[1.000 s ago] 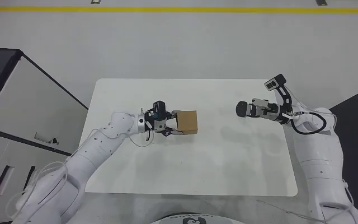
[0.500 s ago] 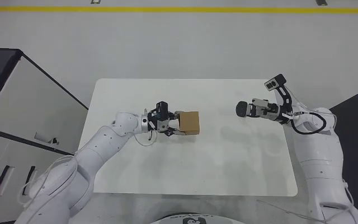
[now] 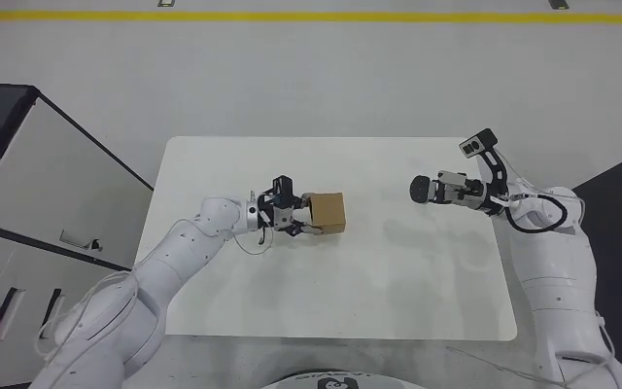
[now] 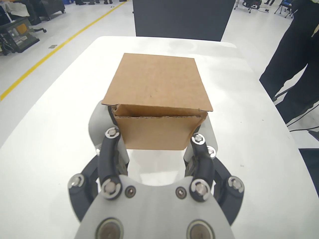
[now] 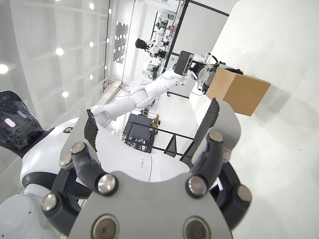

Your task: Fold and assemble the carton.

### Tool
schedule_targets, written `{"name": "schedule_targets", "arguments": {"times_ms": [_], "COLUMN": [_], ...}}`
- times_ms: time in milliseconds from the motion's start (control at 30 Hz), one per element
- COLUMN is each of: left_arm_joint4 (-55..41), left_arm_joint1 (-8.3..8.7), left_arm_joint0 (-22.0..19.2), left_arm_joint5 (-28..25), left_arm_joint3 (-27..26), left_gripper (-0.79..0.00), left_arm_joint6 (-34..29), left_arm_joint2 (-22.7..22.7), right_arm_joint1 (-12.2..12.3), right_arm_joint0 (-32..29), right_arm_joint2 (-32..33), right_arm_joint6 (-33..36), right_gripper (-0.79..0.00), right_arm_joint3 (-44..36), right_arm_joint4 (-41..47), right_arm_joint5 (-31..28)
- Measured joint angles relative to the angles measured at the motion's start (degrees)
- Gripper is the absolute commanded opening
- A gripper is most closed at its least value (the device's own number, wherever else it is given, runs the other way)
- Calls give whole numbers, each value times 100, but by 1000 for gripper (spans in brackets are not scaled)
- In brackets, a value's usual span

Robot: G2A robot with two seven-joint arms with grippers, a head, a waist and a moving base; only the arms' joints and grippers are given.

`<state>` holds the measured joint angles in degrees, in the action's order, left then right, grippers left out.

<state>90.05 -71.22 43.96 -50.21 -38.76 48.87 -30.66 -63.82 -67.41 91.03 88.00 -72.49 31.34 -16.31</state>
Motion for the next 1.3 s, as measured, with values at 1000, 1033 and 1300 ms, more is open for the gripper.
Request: {"name": "schedule_targets", "arguments": {"times_ms": [1000, 1033, 1300], "left_arm_joint4": [372, 373, 376], "left_arm_joint1": [-780, -800, -913], "left_arm_joint0": [-339, -348, -407], "left_arm_joint5": [236, 240, 245], "left_arm_joint3": [1636, 1673, 1895], "left_gripper": [-785, -785, -785], "left_arm_joint6": [757, 761, 766], "left_arm_joint2": [633, 645, 715], "right_arm_joint1": [0, 0, 0], "right_arm_joint0": [0, 0, 0], "right_arm_joint2": [0, 0, 0], "right_arm_joint6": [0, 0, 0], "right_gripper": [0, 0, 0], "right_arm_joint3": [0, 0, 0], "right_arm_joint4": [0, 0, 0], "right_arm_joint5": [0, 0, 0]}}
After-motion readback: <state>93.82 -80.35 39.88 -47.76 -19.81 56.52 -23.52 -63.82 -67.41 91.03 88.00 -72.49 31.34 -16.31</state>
